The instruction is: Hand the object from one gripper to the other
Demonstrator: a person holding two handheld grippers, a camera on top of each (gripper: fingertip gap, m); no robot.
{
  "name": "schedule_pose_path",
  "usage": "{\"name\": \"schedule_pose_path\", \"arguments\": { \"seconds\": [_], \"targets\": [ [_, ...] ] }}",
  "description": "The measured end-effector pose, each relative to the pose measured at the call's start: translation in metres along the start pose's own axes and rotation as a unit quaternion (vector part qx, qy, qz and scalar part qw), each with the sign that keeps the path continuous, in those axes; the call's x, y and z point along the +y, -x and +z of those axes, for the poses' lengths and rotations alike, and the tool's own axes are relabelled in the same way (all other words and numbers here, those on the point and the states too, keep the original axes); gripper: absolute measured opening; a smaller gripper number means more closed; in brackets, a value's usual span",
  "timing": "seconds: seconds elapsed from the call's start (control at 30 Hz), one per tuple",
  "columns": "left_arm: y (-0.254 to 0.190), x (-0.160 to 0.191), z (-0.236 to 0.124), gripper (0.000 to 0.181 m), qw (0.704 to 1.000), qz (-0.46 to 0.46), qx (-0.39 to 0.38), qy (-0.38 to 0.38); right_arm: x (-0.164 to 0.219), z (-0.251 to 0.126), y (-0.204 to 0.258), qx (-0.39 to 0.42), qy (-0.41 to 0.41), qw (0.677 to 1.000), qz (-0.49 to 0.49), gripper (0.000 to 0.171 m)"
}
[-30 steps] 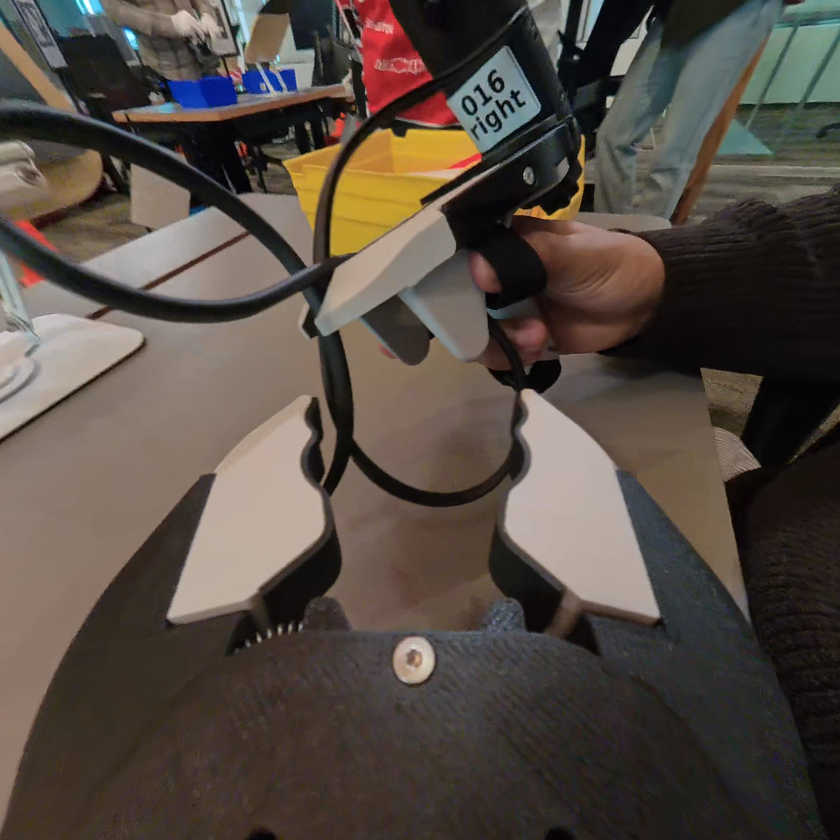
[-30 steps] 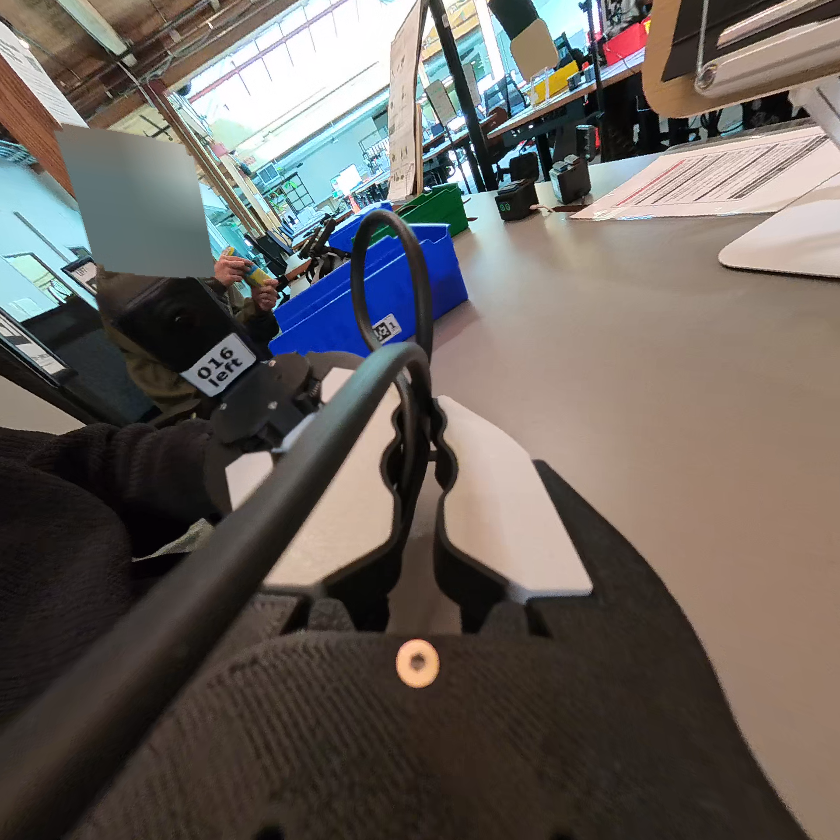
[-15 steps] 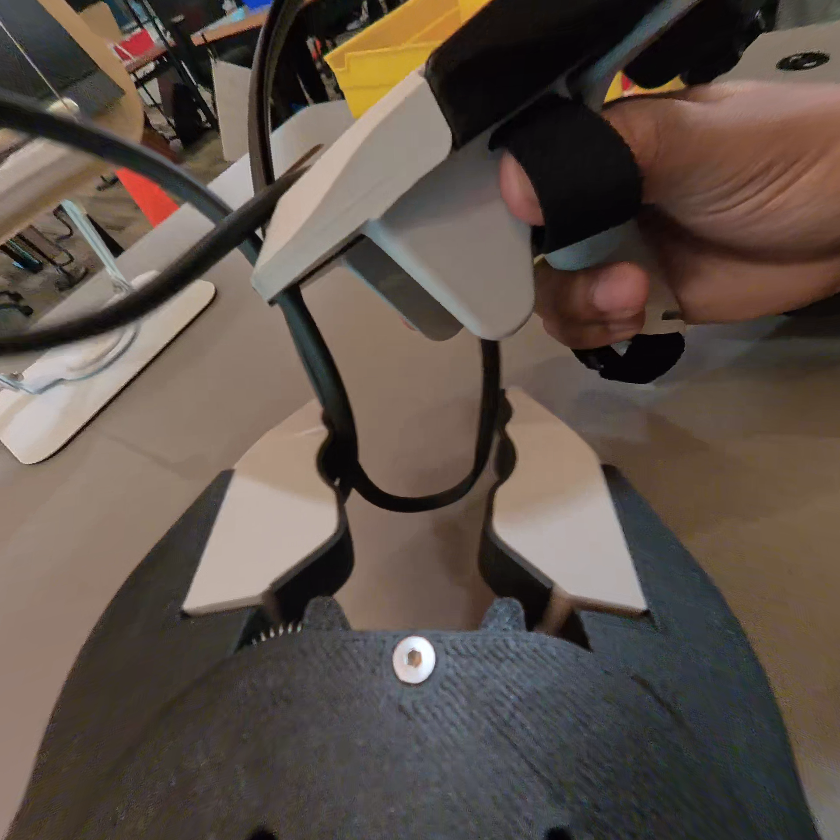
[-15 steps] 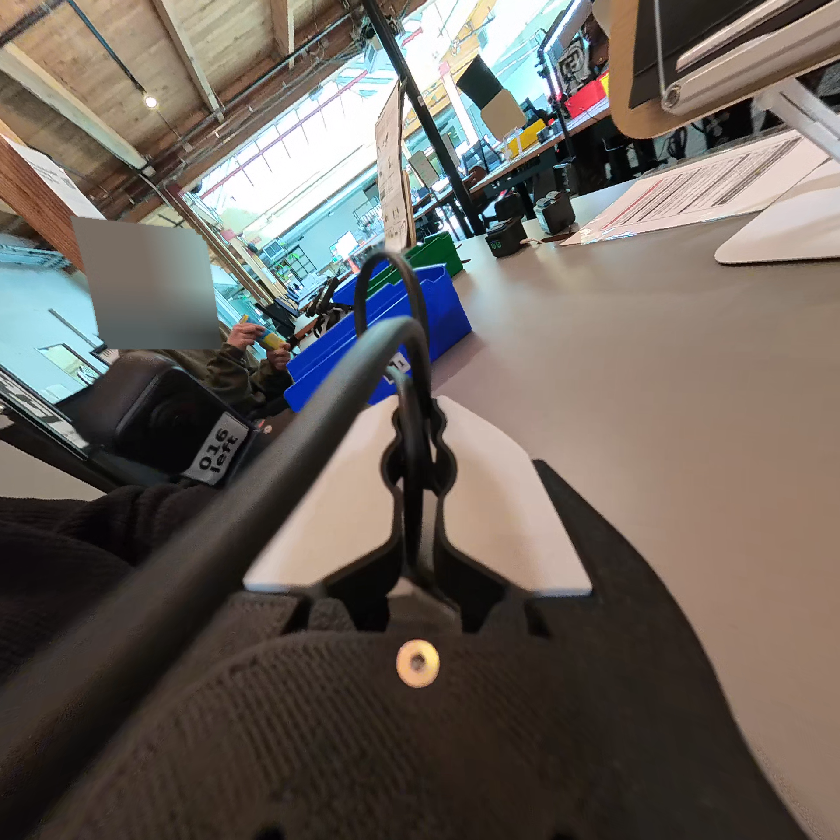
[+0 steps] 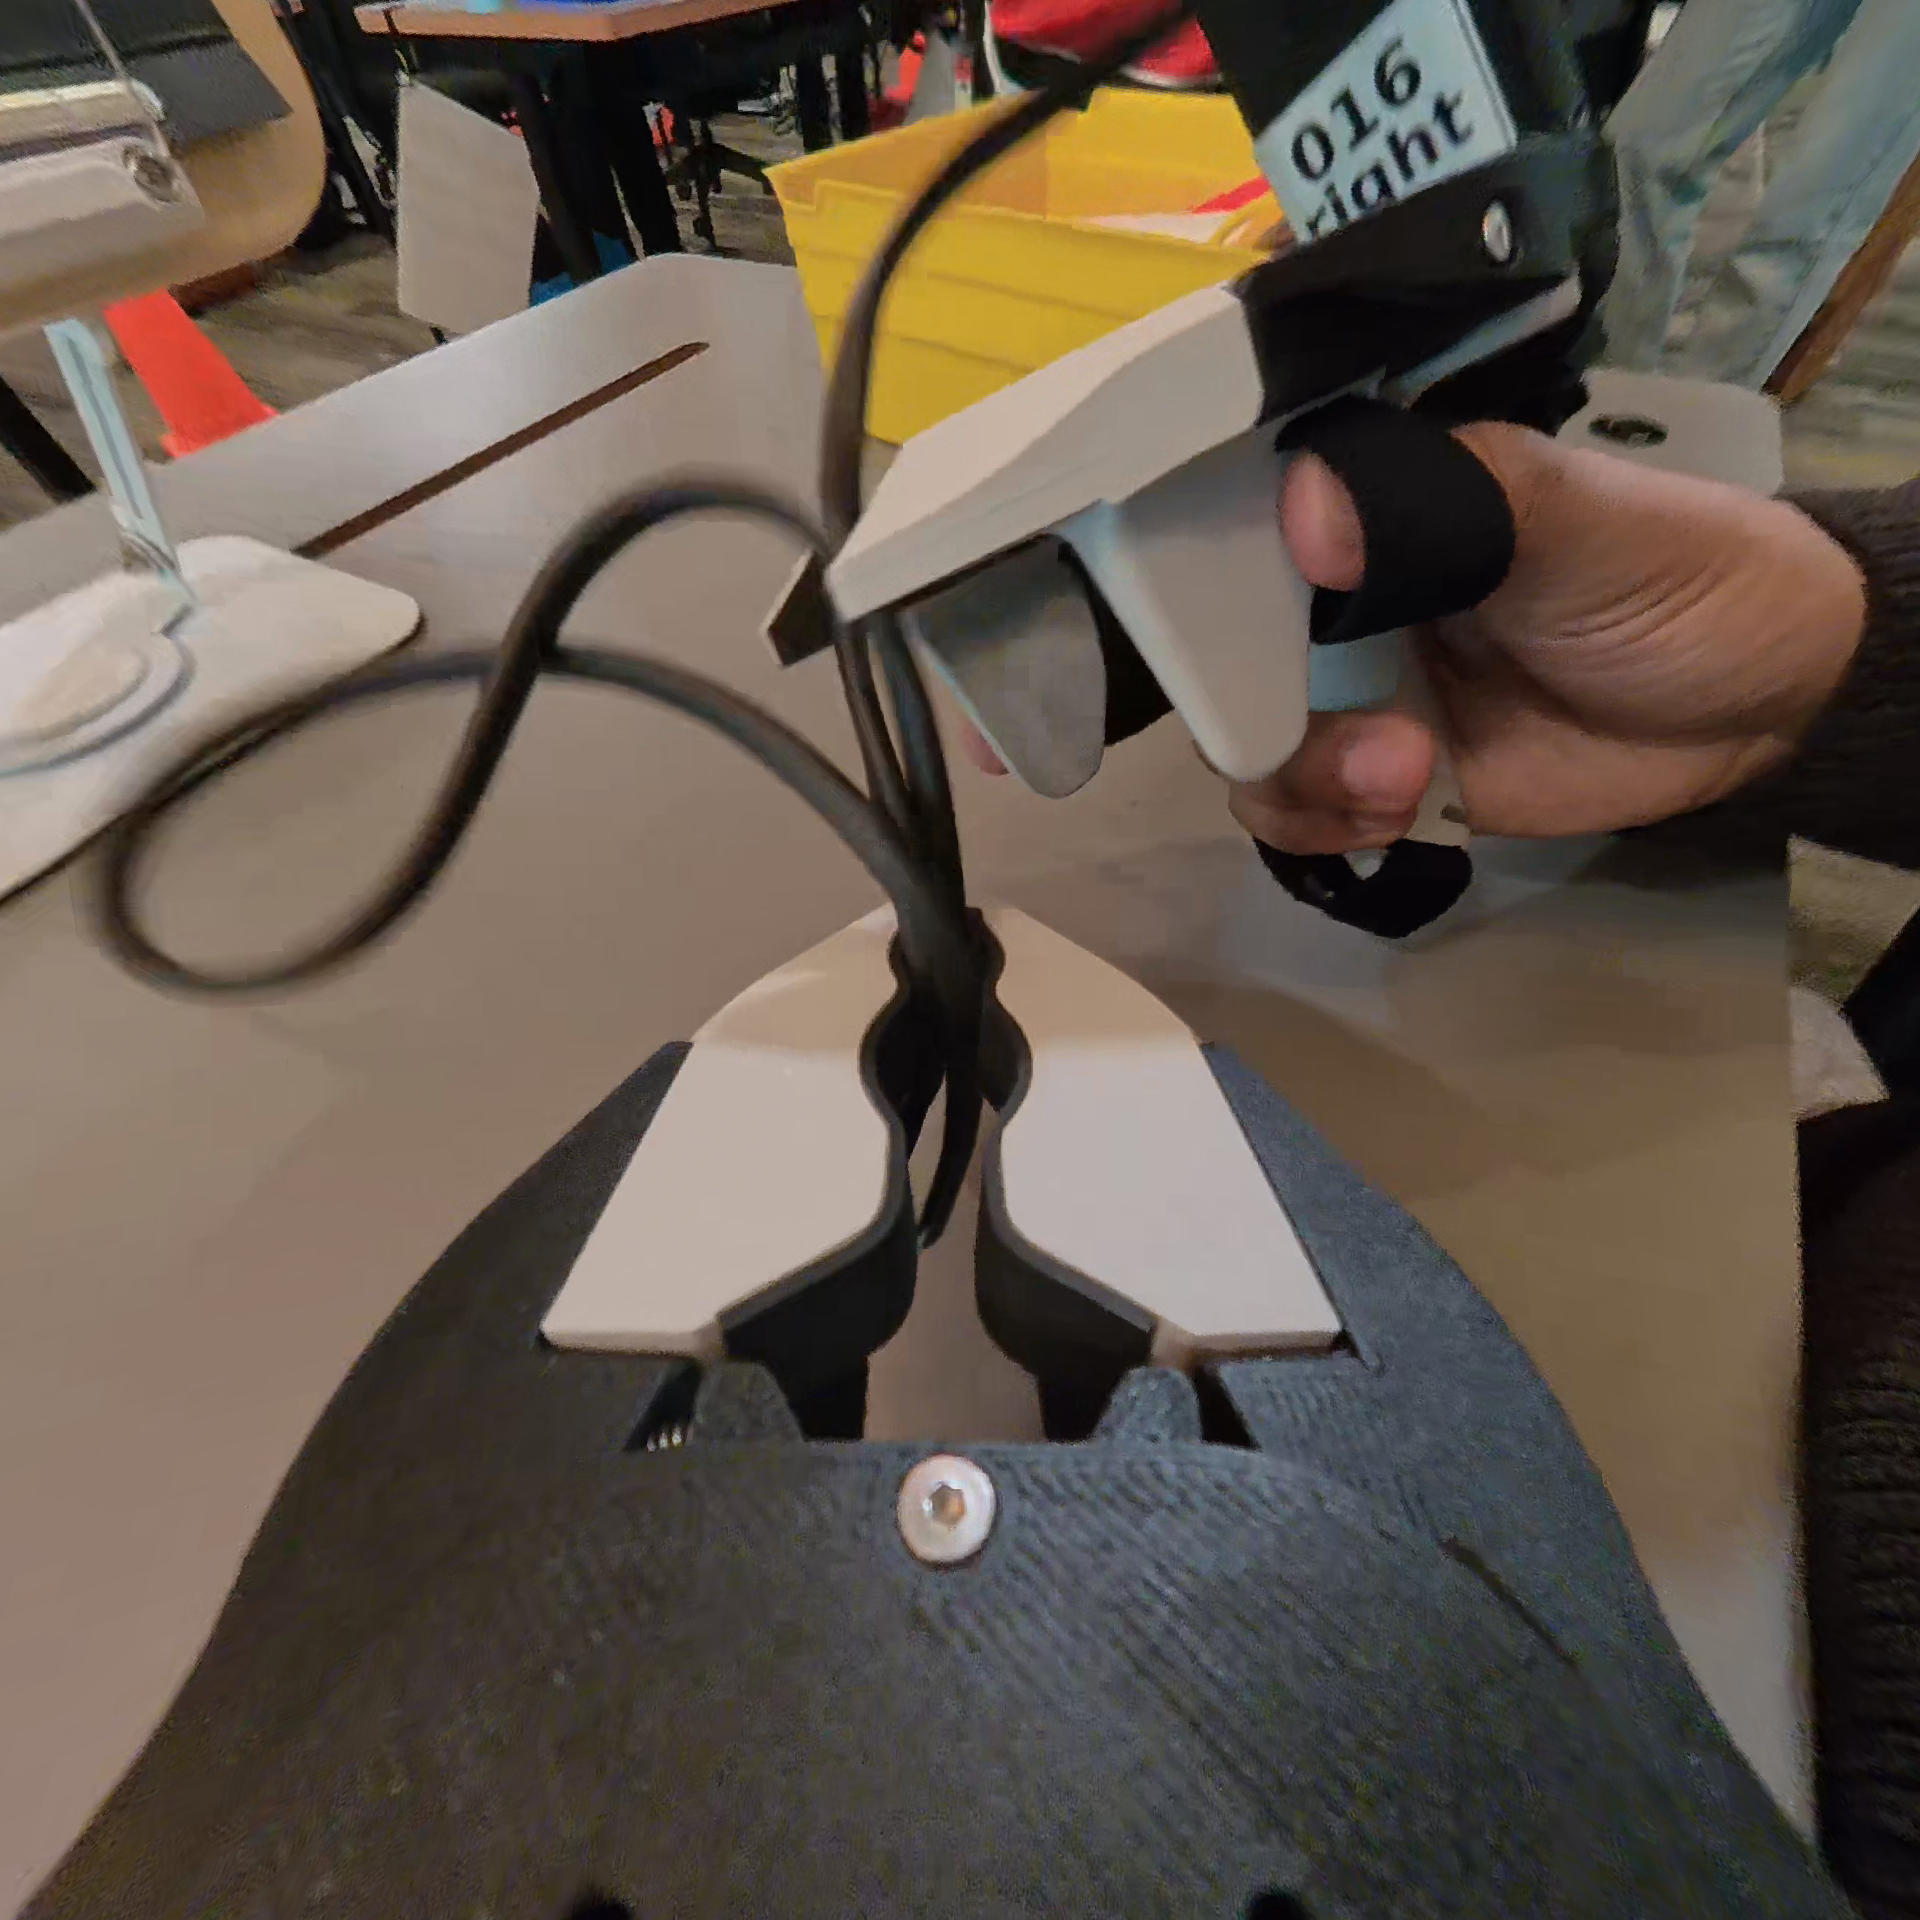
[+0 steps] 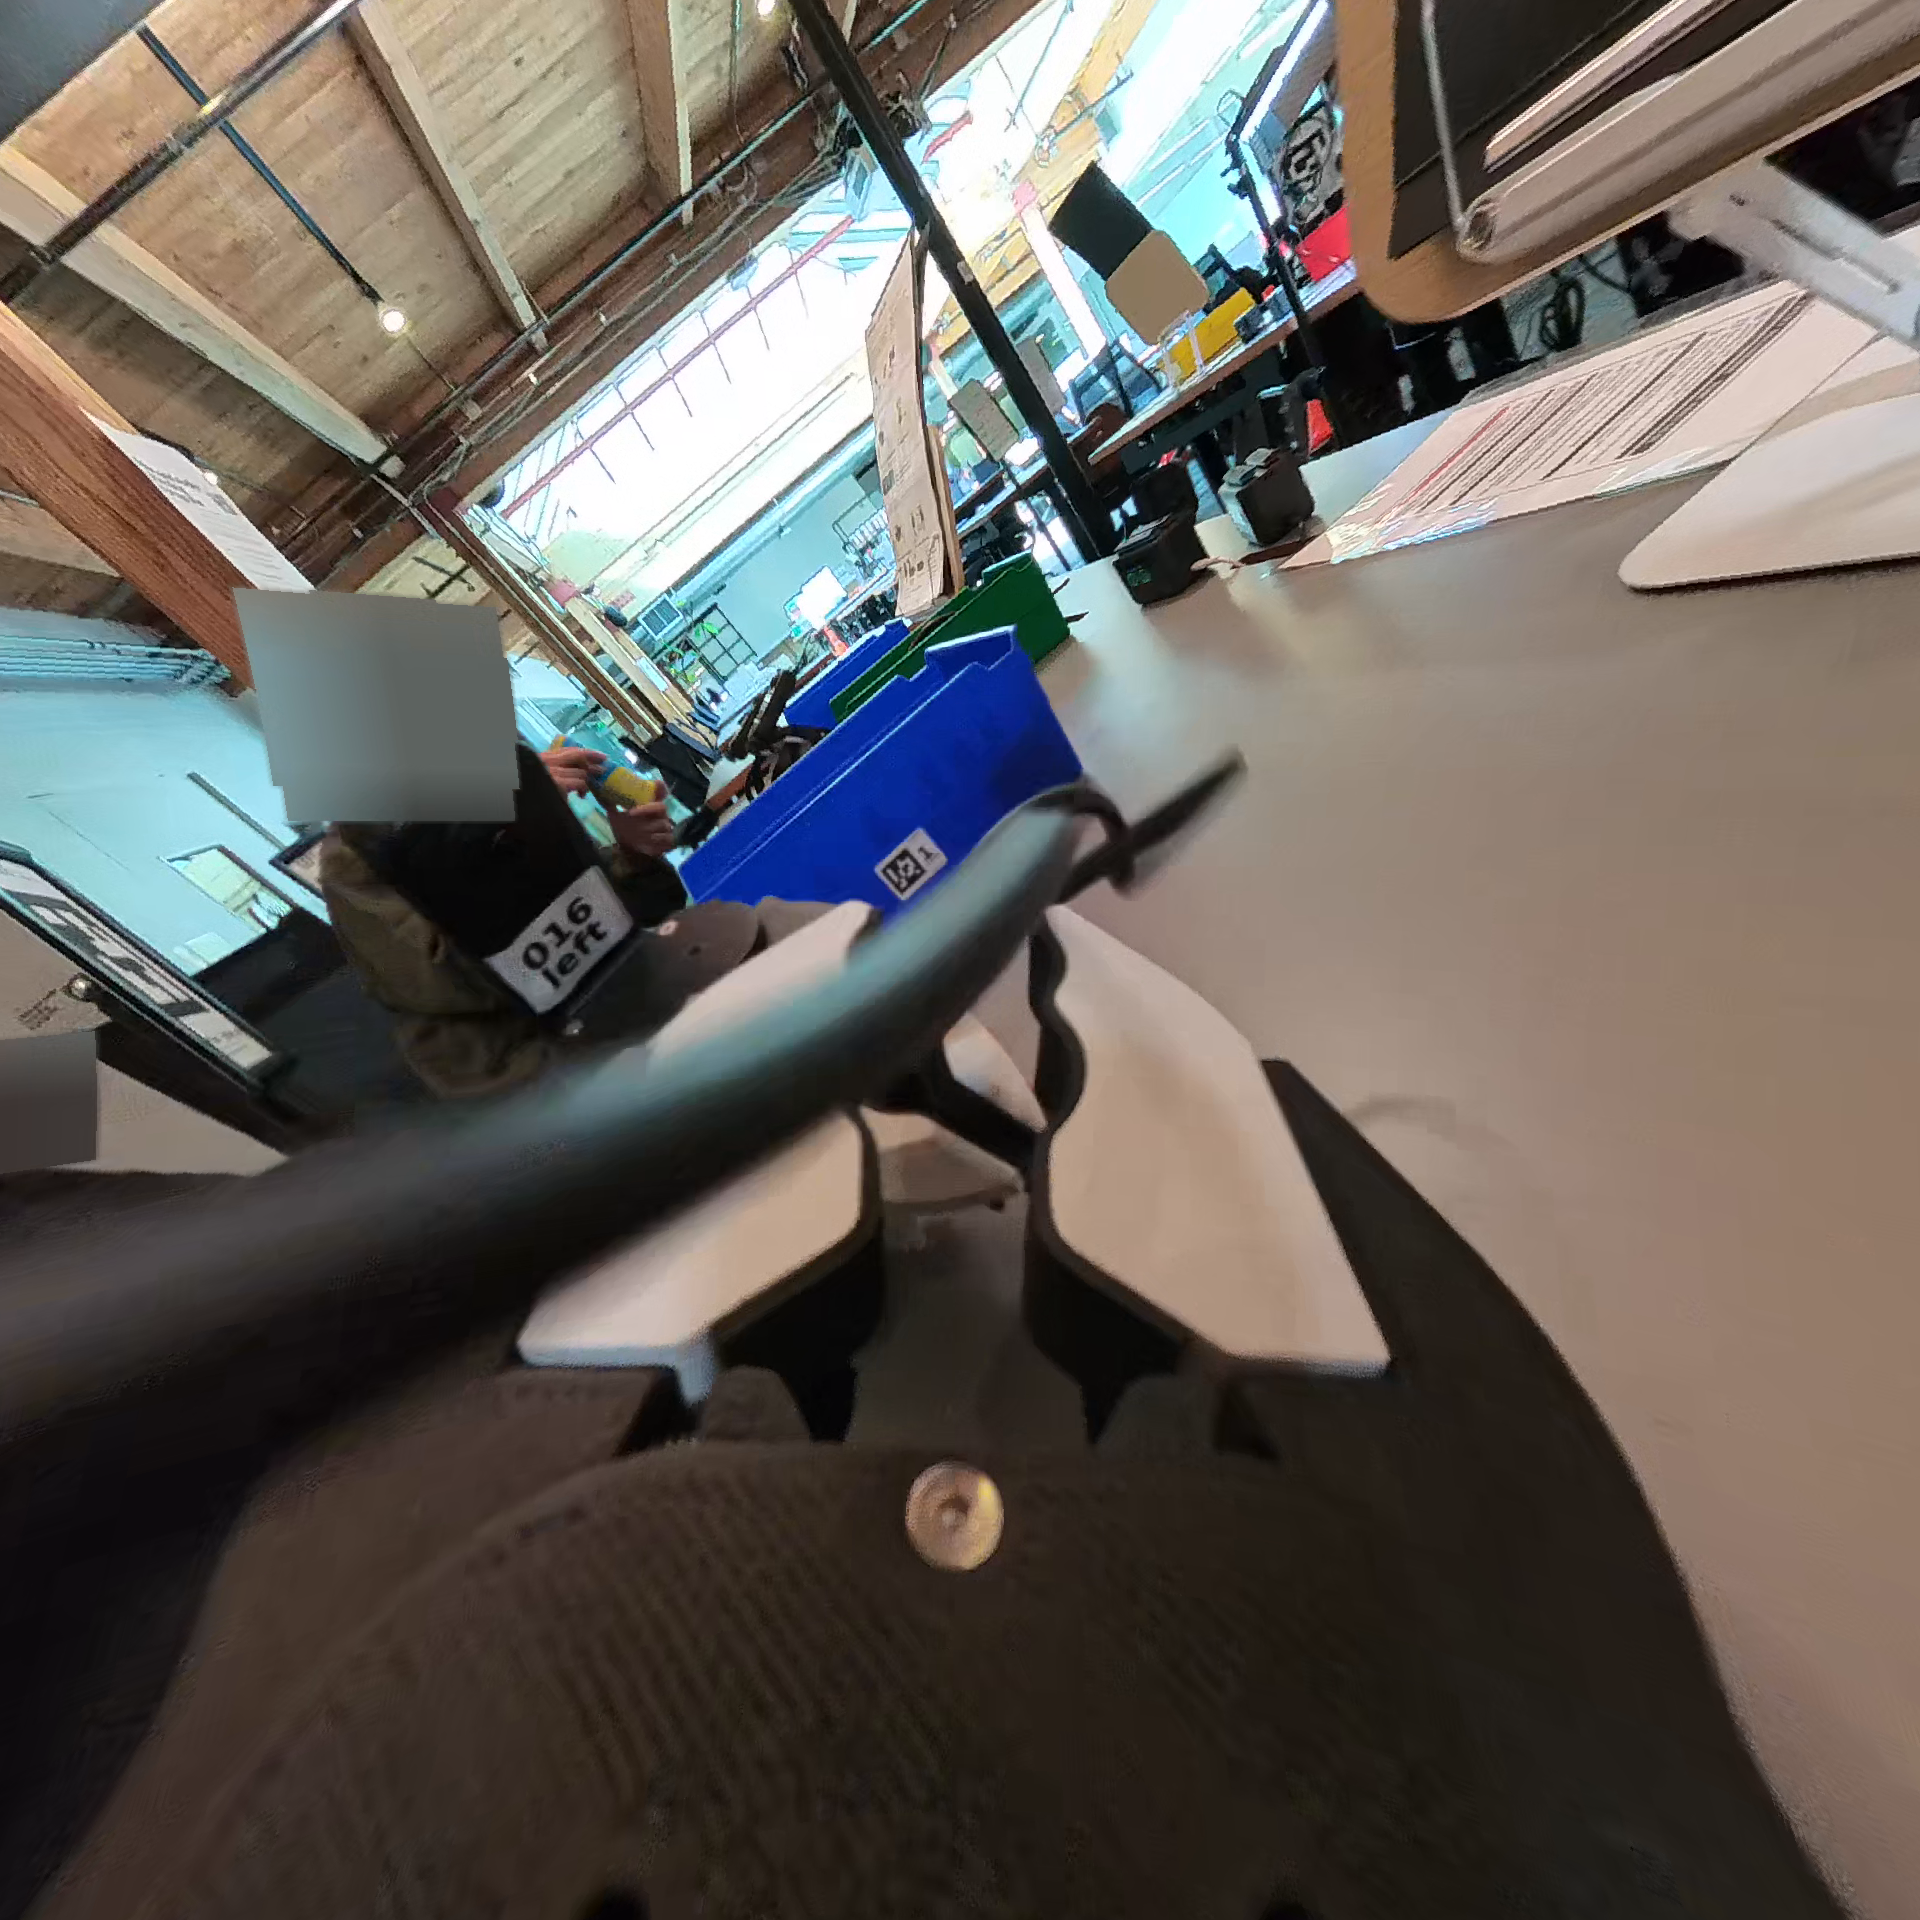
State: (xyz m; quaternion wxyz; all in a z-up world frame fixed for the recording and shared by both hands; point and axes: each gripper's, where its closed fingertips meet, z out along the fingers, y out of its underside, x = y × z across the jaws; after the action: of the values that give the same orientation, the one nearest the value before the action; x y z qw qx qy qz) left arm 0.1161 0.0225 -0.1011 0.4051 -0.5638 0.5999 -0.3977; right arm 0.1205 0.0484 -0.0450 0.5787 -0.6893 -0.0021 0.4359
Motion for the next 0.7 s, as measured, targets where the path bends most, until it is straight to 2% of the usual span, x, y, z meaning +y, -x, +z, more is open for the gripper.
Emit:
{"name": "schedule_pose_path", "arguments": {
  "seconds": [0.07,0.17,0.27,0.33,0.5,0.6,0.7],
  "targets": [
    [0.005,-0.003,-0.003,0.005,0.999,-0.038,0.010,-0.013,-0.004,-0.003,-0.006,0.005,-0.005,1.000,0.008,0.034],
    [0.018,-0.008,-0.010,0.005,0.996,-0.083,0.015,-0.035,-0.008,-0.009,-0.017,0.019,0.002,1.000,0.005,0.037],
    [0.033,-0.012,-0.019,0.005,0.994,-0.097,0.003,-0.047,-0.004,-0.012,-0.027,0.036,0.034,0.999,-0.006,0.037],
    [0.042,-0.014,-0.024,0.005,0.993,-0.107,-0.006,-0.057,0.000,-0.015,-0.035,0.059,0.061,0.996,-0.023,0.030],
    [0.056,-0.015,-0.036,0.005,0.994,-0.105,-0.025,-0.033,-0.012,-0.021,-0.040,0.117,0.049,0.983,-0.134,0.034],
    [0.050,-0.018,-0.043,0.005,0.997,-0.070,-0.016,0.005,-0.015,-0.018,-0.032,0.145,0.054,0.954,-0.257,0.042],
    [0.025,-0.019,-0.048,0.005,0.993,-0.084,0.062,0.046,-0.004,-0.007,-0.015,0.136,0.080,0.932,-0.326,0.048]
  ]
}}
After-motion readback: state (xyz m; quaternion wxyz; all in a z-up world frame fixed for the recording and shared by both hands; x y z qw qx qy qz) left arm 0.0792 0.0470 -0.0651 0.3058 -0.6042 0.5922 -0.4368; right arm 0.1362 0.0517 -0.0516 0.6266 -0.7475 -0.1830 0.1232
